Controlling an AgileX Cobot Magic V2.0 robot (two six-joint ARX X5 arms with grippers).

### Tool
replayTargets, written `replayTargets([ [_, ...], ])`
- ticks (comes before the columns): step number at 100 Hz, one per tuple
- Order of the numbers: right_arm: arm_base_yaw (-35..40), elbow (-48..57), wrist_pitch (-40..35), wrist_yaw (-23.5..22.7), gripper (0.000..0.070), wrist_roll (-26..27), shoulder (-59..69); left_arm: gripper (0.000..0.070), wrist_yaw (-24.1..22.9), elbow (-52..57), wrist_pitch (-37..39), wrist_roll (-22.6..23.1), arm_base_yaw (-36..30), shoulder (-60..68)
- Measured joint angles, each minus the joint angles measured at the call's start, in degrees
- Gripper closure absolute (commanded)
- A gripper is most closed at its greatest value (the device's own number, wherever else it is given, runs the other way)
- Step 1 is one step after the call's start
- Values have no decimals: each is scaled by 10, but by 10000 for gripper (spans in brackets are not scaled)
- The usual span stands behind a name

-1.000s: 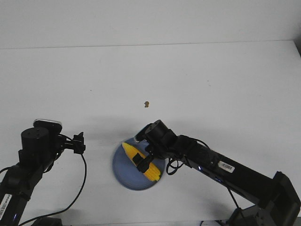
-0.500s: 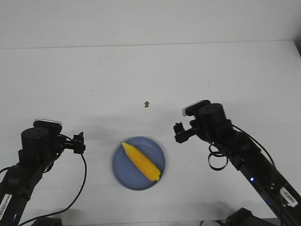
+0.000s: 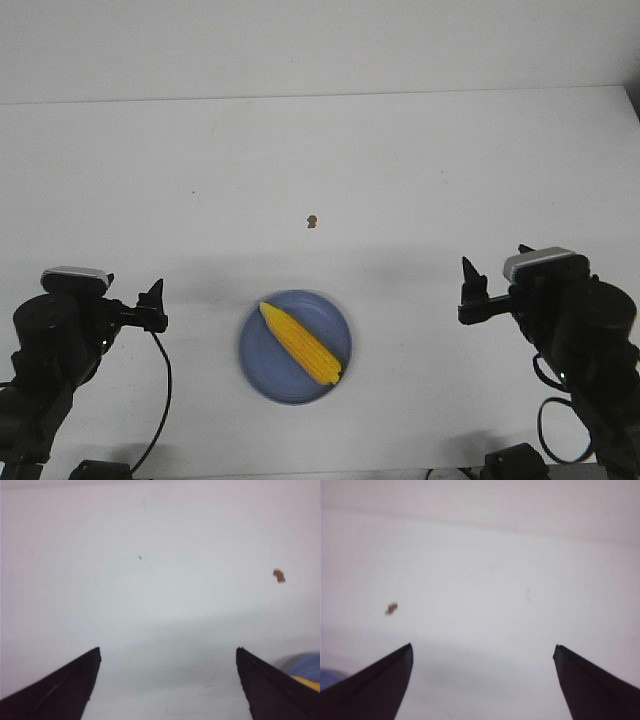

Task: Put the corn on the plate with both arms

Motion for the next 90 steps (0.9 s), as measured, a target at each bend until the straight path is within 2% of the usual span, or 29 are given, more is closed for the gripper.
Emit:
replayTargets([
  [12, 0, -37, 7, 2, 119, -3, -54, 159, 0, -19, 0, -1, 10, -29],
  [34, 0, -171, 38, 27, 119, 2, -147, 159, -1, -78, 0, -1, 24, -100],
  [48, 0, -238, 66, 27, 119, 13, -206, 159, -17, -122, 0, -4, 26, -158],
  [71, 0, -304, 99, 27, 130, 34, -263, 159, -18, -134, 4, -16, 26, -232],
  [90, 0, -307, 130, 27, 162, 43, -266, 159, -17, -134, -3, -17, 27, -238],
])
